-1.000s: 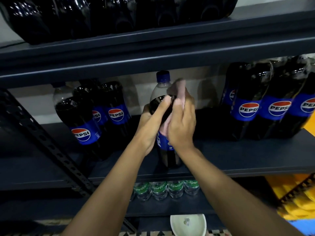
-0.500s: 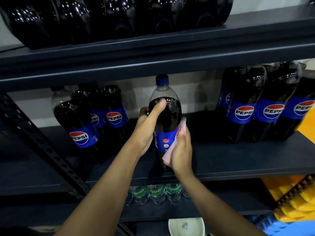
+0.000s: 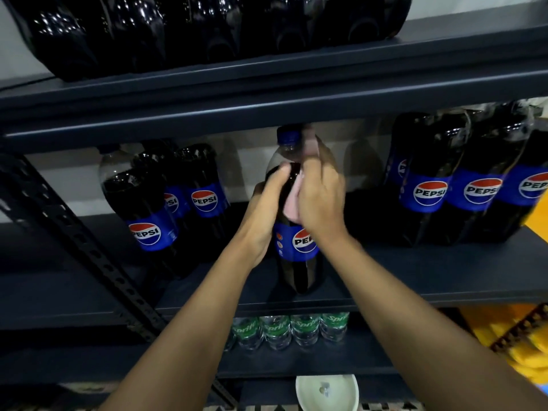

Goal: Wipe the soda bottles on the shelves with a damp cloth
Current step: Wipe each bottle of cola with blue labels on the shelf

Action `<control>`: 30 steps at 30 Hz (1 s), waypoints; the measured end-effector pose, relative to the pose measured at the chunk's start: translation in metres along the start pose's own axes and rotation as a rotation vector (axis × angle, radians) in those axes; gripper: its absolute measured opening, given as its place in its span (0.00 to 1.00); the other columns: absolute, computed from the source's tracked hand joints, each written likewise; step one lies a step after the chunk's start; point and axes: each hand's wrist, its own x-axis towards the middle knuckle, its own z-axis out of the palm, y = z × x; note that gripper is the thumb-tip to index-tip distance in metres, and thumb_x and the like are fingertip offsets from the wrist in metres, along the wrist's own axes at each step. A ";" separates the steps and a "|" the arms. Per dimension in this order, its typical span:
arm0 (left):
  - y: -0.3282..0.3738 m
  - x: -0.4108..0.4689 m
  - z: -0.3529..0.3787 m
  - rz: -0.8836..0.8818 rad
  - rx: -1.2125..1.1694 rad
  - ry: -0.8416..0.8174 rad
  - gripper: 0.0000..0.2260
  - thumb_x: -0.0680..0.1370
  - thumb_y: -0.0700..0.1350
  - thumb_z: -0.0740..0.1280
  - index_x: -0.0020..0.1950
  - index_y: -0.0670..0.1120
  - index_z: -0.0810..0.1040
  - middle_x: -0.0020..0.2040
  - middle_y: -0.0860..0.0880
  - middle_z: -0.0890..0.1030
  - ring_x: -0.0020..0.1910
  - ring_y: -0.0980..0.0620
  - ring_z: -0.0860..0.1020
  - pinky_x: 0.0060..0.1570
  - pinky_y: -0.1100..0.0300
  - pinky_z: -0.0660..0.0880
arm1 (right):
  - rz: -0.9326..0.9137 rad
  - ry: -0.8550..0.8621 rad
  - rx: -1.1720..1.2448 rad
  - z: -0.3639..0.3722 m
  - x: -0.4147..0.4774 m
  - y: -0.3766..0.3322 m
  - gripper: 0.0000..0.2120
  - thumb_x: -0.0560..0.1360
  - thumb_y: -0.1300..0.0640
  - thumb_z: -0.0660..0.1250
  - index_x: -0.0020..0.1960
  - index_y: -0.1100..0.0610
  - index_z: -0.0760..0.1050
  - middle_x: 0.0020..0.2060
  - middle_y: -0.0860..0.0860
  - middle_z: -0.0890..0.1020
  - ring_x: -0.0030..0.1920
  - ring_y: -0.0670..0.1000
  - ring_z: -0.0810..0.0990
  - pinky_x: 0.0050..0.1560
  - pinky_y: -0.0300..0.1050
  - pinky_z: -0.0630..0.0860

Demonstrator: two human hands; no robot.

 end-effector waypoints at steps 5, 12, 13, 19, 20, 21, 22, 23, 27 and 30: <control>-0.008 0.001 0.001 0.021 0.034 0.024 0.32 0.74 0.67 0.69 0.68 0.44 0.82 0.58 0.48 0.88 0.58 0.54 0.86 0.57 0.61 0.81 | -0.038 0.112 -0.033 0.009 -0.073 0.067 0.23 0.86 0.44 0.47 0.79 0.46 0.60 0.66 0.39 0.73 0.67 0.38 0.72 0.66 0.35 0.68; -0.019 0.014 -0.005 -0.029 0.047 0.099 0.54 0.59 0.80 0.75 0.75 0.48 0.72 0.63 0.50 0.85 0.59 0.53 0.85 0.60 0.53 0.81 | 0.327 -0.042 -0.056 -0.005 -0.118 0.112 0.27 0.81 0.33 0.46 0.80 0.35 0.55 0.67 0.43 0.72 0.69 0.44 0.71 0.69 0.47 0.68; -0.020 0.014 -0.006 -0.024 0.047 0.088 0.54 0.59 0.79 0.75 0.75 0.49 0.72 0.63 0.51 0.85 0.59 0.53 0.85 0.62 0.51 0.80 | 0.350 -0.036 -0.012 -0.006 -0.112 0.105 0.29 0.80 0.31 0.44 0.80 0.35 0.56 0.66 0.40 0.71 0.69 0.41 0.70 0.70 0.46 0.68; -0.021 0.013 -0.011 0.038 0.010 0.029 0.38 0.71 0.72 0.71 0.73 0.48 0.78 0.64 0.49 0.85 0.64 0.51 0.83 0.71 0.47 0.74 | 0.195 -0.051 0.068 -0.009 -0.041 0.037 0.25 0.84 0.39 0.47 0.78 0.43 0.66 0.70 0.39 0.73 0.69 0.39 0.72 0.72 0.45 0.69; -0.020 0.012 -0.011 0.044 0.022 0.023 0.36 0.72 0.72 0.70 0.71 0.50 0.80 0.63 0.49 0.86 0.64 0.50 0.83 0.70 0.47 0.74 | 0.198 -0.072 0.048 -0.010 -0.026 0.023 0.26 0.84 0.37 0.48 0.74 0.46 0.72 0.67 0.46 0.78 0.65 0.44 0.77 0.69 0.50 0.73; -0.018 0.010 -0.010 0.039 0.025 0.016 0.34 0.72 0.72 0.68 0.69 0.51 0.81 0.62 0.48 0.86 0.63 0.50 0.84 0.69 0.47 0.75 | 0.202 -0.112 0.033 -0.013 -0.012 0.007 0.26 0.84 0.36 0.50 0.68 0.48 0.76 0.60 0.50 0.82 0.60 0.47 0.81 0.65 0.53 0.76; -0.016 0.008 -0.010 0.031 0.018 0.010 0.32 0.73 0.71 0.67 0.68 0.51 0.82 0.61 0.48 0.87 0.62 0.49 0.85 0.68 0.46 0.76 | 0.199 -0.159 0.013 -0.014 0.001 -0.004 0.23 0.84 0.37 0.51 0.61 0.49 0.78 0.53 0.50 0.84 0.54 0.48 0.83 0.60 0.53 0.78; -0.015 0.007 -0.009 0.030 0.009 0.006 0.31 0.74 0.71 0.66 0.68 0.51 0.82 0.60 0.47 0.87 0.61 0.48 0.85 0.67 0.46 0.77 | 0.197 -0.198 -0.013 -0.015 0.010 -0.015 0.21 0.84 0.39 0.52 0.56 0.50 0.79 0.47 0.50 0.85 0.48 0.47 0.83 0.54 0.50 0.79; -0.022 0.004 0.001 0.067 -0.079 0.061 0.26 0.79 0.68 0.65 0.64 0.50 0.84 0.58 0.45 0.88 0.58 0.47 0.86 0.62 0.48 0.80 | 0.163 -0.152 0.083 -0.010 0.010 -0.014 0.17 0.86 0.45 0.56 0.54 0.51 0.81 0.45 0.50 0.85 0.45 0.43 0.83 0.50 0.45 0.77; -0.027 0.004 0.005 0.084 -0.060 0.115 0.31 0.77 0.71 0.66 0.66 0.48 0.83 0.60 0.46 0.87 0.62 0.46 0.85 0.68 0.44 0.77 | 0.159 0.011 0.233 0.000 -0.014 0.013 0.19 0.86 0.45 0.54 0.68 0.50 0.78 0.61 0.44 0.83 0.64 0.42 0.79 0.68 0.45 0.73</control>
